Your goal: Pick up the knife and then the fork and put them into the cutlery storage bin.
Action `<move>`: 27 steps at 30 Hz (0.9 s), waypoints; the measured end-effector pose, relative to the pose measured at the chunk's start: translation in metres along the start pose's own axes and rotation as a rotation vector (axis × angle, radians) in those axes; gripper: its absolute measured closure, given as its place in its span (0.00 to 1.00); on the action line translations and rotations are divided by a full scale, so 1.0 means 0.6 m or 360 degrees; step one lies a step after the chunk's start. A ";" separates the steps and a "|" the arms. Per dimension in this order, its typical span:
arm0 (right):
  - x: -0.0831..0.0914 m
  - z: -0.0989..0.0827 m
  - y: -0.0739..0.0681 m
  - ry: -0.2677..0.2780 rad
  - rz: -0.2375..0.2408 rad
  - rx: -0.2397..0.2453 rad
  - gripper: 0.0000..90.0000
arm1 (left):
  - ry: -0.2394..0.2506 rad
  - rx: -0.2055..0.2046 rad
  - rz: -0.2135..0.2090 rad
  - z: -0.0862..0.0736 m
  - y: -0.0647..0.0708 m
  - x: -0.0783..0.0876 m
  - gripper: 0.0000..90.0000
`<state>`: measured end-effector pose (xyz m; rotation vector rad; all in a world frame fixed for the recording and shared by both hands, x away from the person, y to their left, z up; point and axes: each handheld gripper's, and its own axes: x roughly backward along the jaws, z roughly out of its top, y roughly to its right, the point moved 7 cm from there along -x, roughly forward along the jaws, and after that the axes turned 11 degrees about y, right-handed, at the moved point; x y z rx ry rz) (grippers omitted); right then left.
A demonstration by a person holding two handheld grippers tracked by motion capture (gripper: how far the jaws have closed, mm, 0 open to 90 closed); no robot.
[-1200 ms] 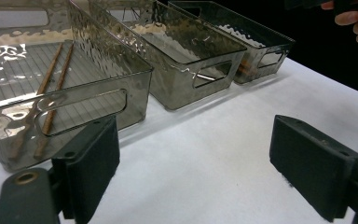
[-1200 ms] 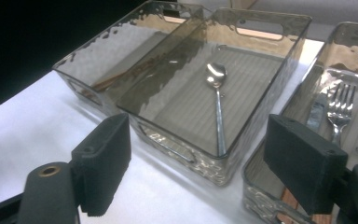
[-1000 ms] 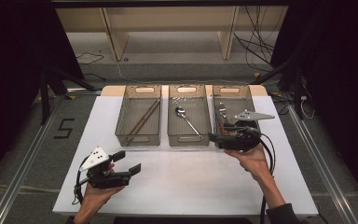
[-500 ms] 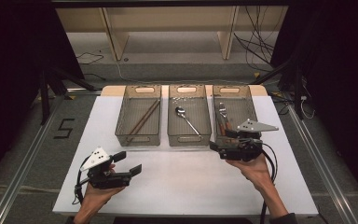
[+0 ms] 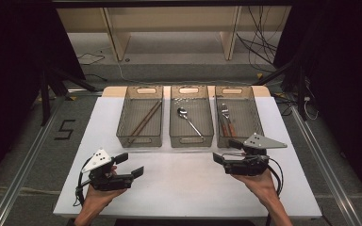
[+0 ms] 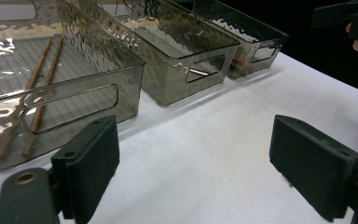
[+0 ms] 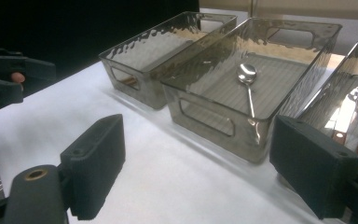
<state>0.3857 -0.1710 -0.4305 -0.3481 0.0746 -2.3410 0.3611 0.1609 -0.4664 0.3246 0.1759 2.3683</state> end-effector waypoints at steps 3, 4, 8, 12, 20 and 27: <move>0.005 -0.009 -0.002 0.0013 0.0003 0.0001 0.21 | 0.0001 0.0003 -0.0001 0.000 0.001 0.000 0.17; 0.006 -0.012 -0.003 0.0018 0.0000 0.0002 0.21 | 0.0000 0.0003 -0.0004 0.000 0.001 0.000 0.17; 0.013 -0.025 -0.007 0.0016 0.0008 0.0028 0.20 | -0.0006 -0.0003 -0.0010 0.000 0.002 0.000 0.17; 0.021 -0.035 -0.011 0.0035 0.0012 0.0039 0.20 | -0.0008 -0.0008 -0.0019 -0.001 0.004 0.000 0.17; 0.035 -0.052 -0.015 0.0054 -0.0001 0.0047 0.20 | -0.0019 -0.0014 -0.0037 -0.002 0.008 0.001 0.17; 0.049 -0.068 -0.014 0.0061 -0.0017 0.0052 0.19 | -0.0025 -0.0009 -0.0041 -0.005 0.012 0.001 0.17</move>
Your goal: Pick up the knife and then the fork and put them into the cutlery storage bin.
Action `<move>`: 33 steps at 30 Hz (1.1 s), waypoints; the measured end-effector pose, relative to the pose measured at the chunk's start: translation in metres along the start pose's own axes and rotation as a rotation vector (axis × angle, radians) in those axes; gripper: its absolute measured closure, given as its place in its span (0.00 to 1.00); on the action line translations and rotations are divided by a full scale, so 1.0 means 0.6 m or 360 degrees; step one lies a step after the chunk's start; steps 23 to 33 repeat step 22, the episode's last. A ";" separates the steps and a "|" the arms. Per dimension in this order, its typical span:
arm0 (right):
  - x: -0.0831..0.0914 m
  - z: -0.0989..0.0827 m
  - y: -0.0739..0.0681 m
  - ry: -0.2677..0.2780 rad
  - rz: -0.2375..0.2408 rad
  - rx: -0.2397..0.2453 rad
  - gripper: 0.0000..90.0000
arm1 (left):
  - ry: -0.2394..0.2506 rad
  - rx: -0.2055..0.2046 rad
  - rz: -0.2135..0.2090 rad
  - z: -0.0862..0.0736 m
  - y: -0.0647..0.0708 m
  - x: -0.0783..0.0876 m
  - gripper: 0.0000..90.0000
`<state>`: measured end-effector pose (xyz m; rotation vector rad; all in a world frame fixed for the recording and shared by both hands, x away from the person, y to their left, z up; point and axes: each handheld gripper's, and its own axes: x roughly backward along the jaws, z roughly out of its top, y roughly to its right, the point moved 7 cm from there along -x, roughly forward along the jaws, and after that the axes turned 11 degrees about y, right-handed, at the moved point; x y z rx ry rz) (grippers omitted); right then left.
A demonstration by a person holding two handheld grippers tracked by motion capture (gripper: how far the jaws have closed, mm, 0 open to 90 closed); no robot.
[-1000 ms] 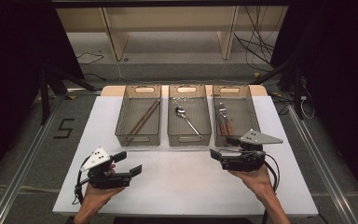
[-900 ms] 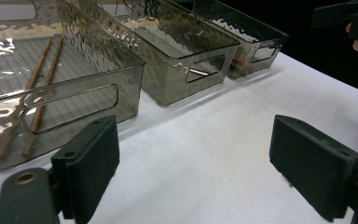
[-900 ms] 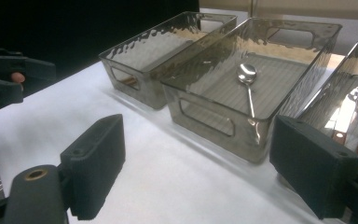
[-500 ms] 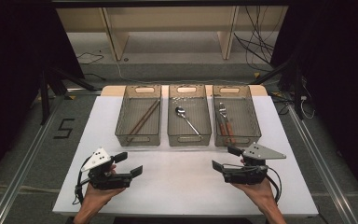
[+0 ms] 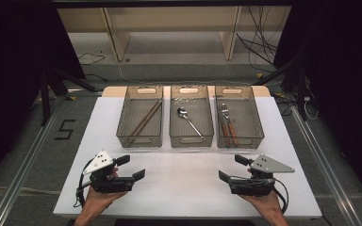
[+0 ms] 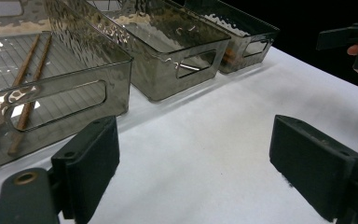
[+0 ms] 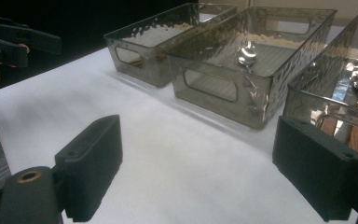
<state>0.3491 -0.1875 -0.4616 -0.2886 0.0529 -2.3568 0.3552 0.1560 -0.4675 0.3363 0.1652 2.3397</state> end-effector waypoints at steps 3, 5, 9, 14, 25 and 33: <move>0.005 -0.003 0.001 0.0005 -0.0004 -0.0011 0.19 | -0.0006 -0.0006 -0.0002 0.000 0.000 0.000 0.17; 0.006 -0.003 0.002 0.0010 -0.0005 -0.0008 0.19 | -0.0007 -0.0005 -0.0004 -0.001 0.001 -0.001 0.17; 0.004 -0.004 0.002 0.0012 0.0000 -0.0018 0.19 | -0.0007 -0.0006 -0.0002 -0.001 0.000 -0.001 0.17; 0.004 -0.003 0.001 0.0021 -0.0001 -0.0022 0.19 | -0.0008 -0.0008 -0.0001 -0.001 0.000 -0.001 0.17; 0.003 -0.004 0.002 0.0015 -0.0006 -0.0027 0.19 | -0.0005 -0.0008 0.0004 -0.001 -0.002 -0.001 0.17; 0.003 -0.004 0.002 0.0015 -0.0006 -0.0027 0.19 | -0.0005 -0.0008 0.0004 -0.001 -0.002 -0.001 0.17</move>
